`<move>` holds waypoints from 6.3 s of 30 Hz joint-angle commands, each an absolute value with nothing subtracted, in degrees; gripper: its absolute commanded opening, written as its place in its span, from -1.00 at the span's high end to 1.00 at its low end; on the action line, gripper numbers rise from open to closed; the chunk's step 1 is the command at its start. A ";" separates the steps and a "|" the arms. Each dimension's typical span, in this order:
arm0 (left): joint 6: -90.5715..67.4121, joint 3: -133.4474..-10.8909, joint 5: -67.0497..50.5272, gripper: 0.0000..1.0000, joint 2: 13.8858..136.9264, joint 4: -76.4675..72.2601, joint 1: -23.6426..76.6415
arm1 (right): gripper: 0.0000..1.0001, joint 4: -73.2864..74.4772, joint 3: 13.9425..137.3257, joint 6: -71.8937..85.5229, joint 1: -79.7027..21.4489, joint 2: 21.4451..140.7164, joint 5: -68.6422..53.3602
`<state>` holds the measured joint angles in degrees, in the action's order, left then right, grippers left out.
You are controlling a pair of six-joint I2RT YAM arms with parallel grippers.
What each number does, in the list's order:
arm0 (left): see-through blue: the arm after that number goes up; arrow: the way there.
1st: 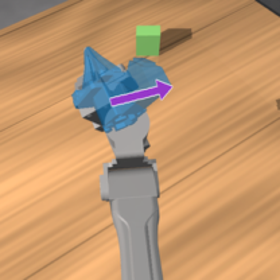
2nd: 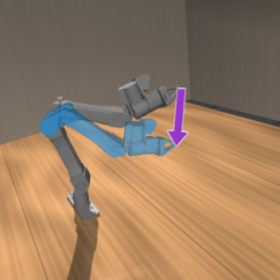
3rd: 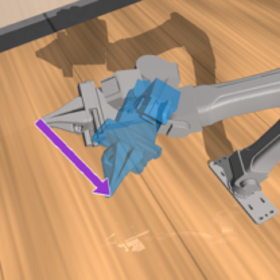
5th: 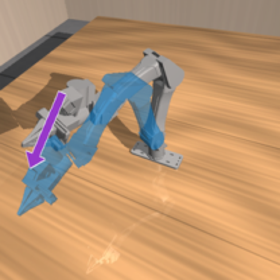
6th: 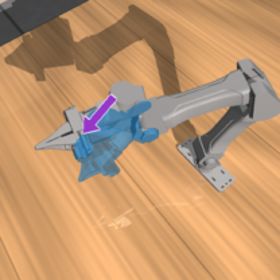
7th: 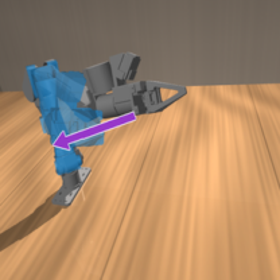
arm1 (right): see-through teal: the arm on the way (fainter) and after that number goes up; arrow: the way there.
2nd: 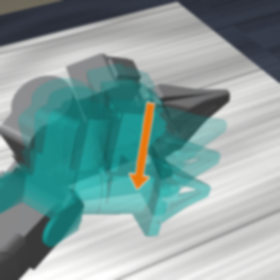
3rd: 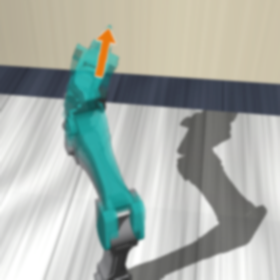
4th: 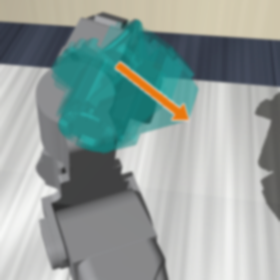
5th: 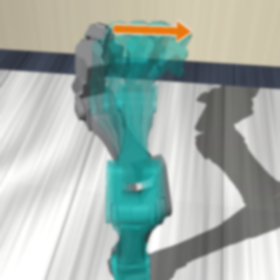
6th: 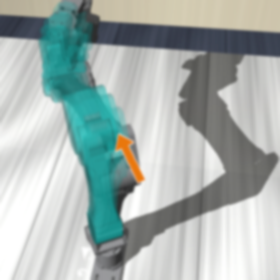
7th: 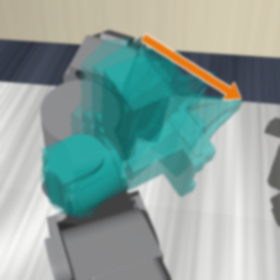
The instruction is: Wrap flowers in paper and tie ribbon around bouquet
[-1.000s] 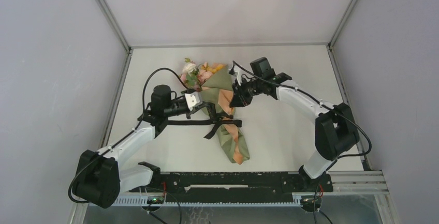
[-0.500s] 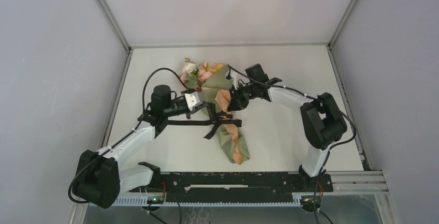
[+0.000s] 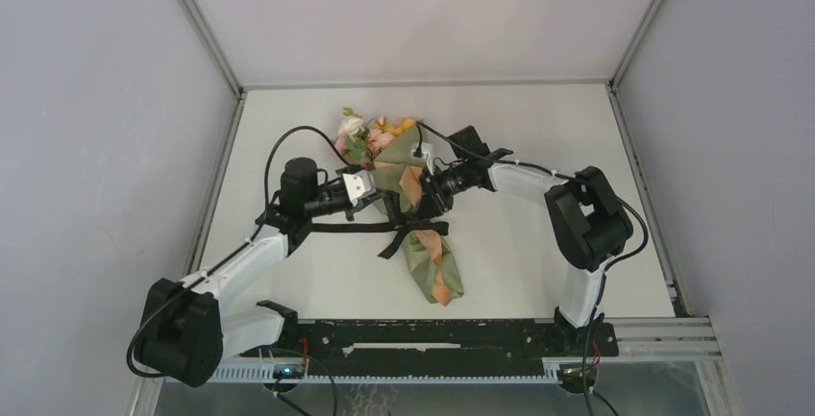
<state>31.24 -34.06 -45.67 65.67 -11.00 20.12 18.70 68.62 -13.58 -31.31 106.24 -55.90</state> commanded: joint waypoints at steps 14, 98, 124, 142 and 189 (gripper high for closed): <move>31.05 -34.63 -46.34 1.00 65.70 -11.60 20.13 | 0.03 17.05 69.23 -12.07 -34.42 107.15 -56.15; 38.63 -32.82 -32.72 1.00 67.85 -15.97 20.32 | 0.40 22.84 69.17 -4.85 -29.64 102.31 -46.79; 36.57 -32.29 -33.27 1.00 67.94 -17.92 20.83 | 0.33 14.89 69.17 -9.14 -32.43 107.77 -57.95; 36.82 -32.25 -32.78 1.00 67.85 -17.16 20.80 | 0.05 9.58 69.17 -4.49 -36.52 108.49 -46.02; 37.97 -31.73 -31.45 1.00 67.86 -16.61 20.79 | 0.75 2.72 62.36 -2.10 -39.19 103.81 -40.11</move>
